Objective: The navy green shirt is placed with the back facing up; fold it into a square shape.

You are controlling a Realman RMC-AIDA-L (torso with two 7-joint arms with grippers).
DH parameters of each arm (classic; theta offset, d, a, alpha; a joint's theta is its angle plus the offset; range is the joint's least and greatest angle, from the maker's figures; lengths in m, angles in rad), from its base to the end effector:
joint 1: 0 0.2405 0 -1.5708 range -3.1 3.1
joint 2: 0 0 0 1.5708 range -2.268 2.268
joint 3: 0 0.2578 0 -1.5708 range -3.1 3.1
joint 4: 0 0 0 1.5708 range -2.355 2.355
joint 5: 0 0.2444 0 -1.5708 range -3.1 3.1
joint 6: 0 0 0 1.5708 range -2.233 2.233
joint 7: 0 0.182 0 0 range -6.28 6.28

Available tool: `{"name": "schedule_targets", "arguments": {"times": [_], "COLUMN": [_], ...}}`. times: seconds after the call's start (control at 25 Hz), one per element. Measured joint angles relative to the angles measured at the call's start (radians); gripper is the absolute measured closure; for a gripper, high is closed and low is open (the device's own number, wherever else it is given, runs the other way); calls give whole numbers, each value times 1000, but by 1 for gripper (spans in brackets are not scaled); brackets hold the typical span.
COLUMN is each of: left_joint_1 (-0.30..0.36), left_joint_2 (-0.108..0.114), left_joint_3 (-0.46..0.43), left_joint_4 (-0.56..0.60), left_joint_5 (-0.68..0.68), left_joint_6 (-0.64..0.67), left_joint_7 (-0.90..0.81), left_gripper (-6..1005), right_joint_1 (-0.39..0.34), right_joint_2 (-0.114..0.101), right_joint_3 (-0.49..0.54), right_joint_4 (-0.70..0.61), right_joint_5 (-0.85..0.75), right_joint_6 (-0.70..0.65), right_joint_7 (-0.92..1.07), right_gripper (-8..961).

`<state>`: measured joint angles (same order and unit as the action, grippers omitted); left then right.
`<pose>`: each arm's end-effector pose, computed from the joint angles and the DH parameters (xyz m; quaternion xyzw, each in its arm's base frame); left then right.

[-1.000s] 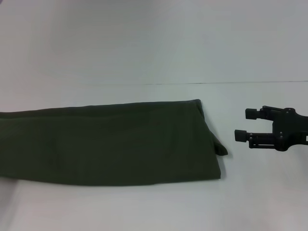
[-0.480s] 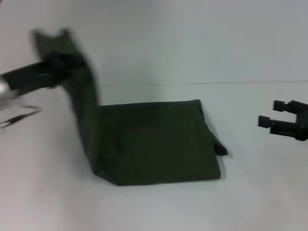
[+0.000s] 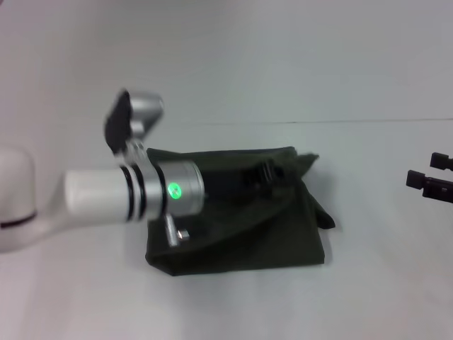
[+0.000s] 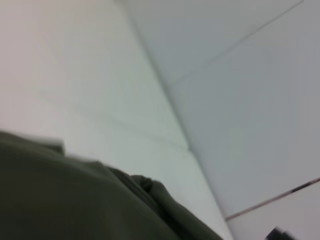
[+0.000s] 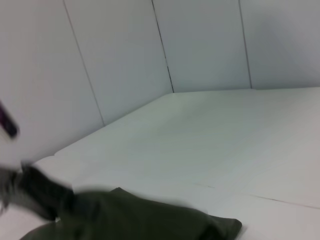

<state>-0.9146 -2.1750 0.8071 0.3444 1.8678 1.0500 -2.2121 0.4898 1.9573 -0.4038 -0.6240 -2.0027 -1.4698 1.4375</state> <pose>-0.1519 0.4508 -0.1441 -0.7681 -0.5780 -0.2712 0.0487 0.3397 0.3934 0.0648 -0.8672 0.3041 0.2628 0.2939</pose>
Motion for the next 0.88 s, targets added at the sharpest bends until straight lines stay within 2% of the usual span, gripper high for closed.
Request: {"name": "schedule_targets", "arguments": {"times": [0.08, 0.12, 0.28, 0.4, 0.52, 0.6, 0.72, 0.88], "left_joint_1": [-6, -5, 15, 48, 94, 127, 191, 267], "left_joint_2": [0, -1, 0, 3, 6, 8, 12, 30], "left_joint_3": [3, 9, 8, 4, 4, 4, 5, 3], "left_joint_4": [-37, -101, -120, -84, -1, 49, 121, 174], "left_joint_5": [-20, -69, -121, -214, -299, -339, -371, -359], "left_joint_6": [-7, 2, 66, 172, 272, 324, 386, 443], "left_joint_7": [21, 59, 60, 63, 77, 118, 248, 426], "left_gripper": [969, 968, 887, 807, 610, 516, 374, 193], "right_joint_1": [-1, 0, 2, 9, 14, 21, 30, 61], "right_joint_2": [0, 0, 0, 0, 0, 0, 5, 23], "right_joint_3": [-1, -5, -12, -12, -5, 4, 9, -20], "right_joint_4": [0, 1, 3, 13, 16, 16, 17, 16], "right_joint_5": [-3, -5, -7, -7, -4, 2, 25, 51], "right_joint_6": [4, 10, 22, 30, 36, 36, 23, -18], "right_joint_7": [4, 6, 12, 18, 37, 65, 97, 94], "right_gripper": [58, 58, 58, 57, 57, 57, 57, 57]}}
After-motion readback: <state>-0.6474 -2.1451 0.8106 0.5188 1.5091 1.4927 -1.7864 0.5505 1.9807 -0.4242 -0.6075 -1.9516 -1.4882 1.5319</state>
